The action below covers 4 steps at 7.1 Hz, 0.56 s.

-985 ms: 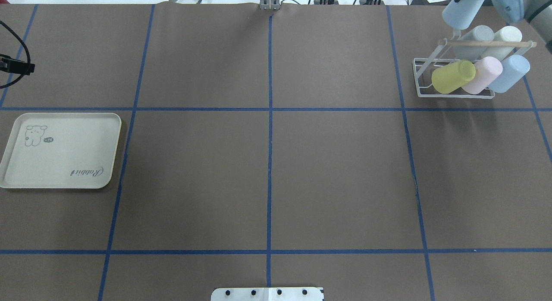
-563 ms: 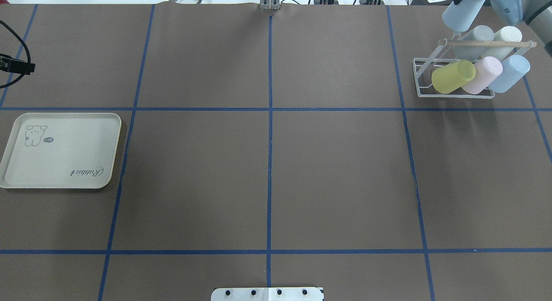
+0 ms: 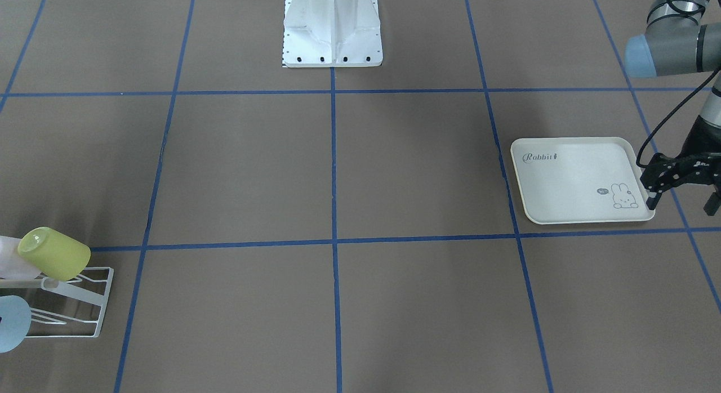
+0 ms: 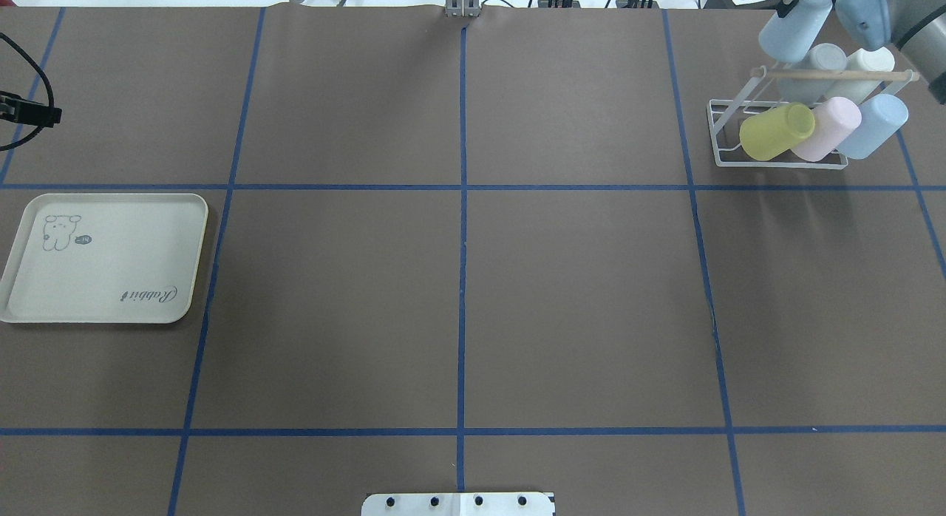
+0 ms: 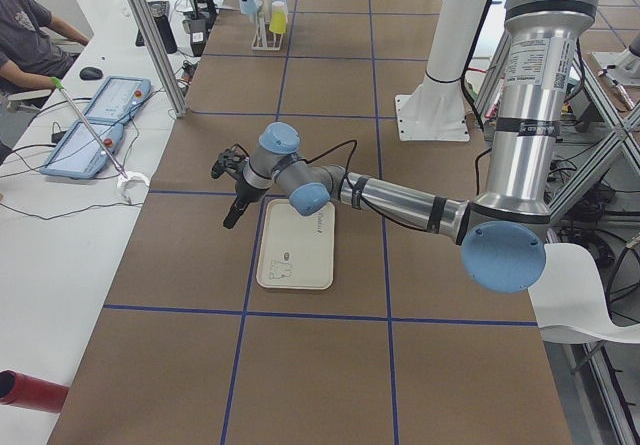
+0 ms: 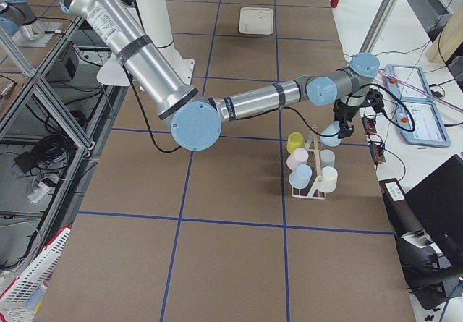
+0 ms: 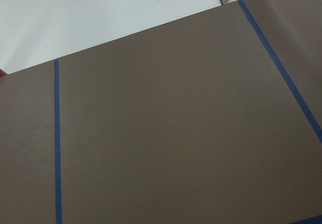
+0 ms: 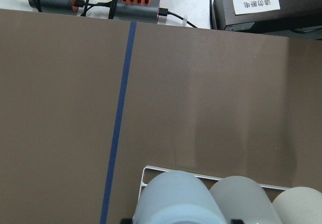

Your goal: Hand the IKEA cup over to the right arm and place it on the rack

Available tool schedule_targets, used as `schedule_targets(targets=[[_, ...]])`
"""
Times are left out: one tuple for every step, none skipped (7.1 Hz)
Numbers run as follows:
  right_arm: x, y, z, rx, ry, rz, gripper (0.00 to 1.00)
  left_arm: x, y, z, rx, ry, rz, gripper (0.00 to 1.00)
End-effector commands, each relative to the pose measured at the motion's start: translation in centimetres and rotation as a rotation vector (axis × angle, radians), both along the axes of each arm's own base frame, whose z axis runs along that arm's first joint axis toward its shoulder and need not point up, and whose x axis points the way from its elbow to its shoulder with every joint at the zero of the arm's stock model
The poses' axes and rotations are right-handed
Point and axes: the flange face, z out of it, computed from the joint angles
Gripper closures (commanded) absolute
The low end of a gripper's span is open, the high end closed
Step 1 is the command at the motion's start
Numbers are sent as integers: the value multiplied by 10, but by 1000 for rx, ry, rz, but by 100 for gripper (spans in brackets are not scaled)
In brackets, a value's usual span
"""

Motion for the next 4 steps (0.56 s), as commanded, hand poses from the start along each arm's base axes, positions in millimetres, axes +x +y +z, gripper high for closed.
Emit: schedule_targets(targets=[[-4,5,9,-9,4,-7,70,0,0,0,0,0,0,0],[-5,6,9,-8,4,-9,70,0,0,-1,1,2,-1,0],[-11,7,10,-9,4,-16,70,0,0,-1,1,2,-1,0],[-24,10,13,-13,8,-34,70,0,0,0,-1,1,-1,0]])
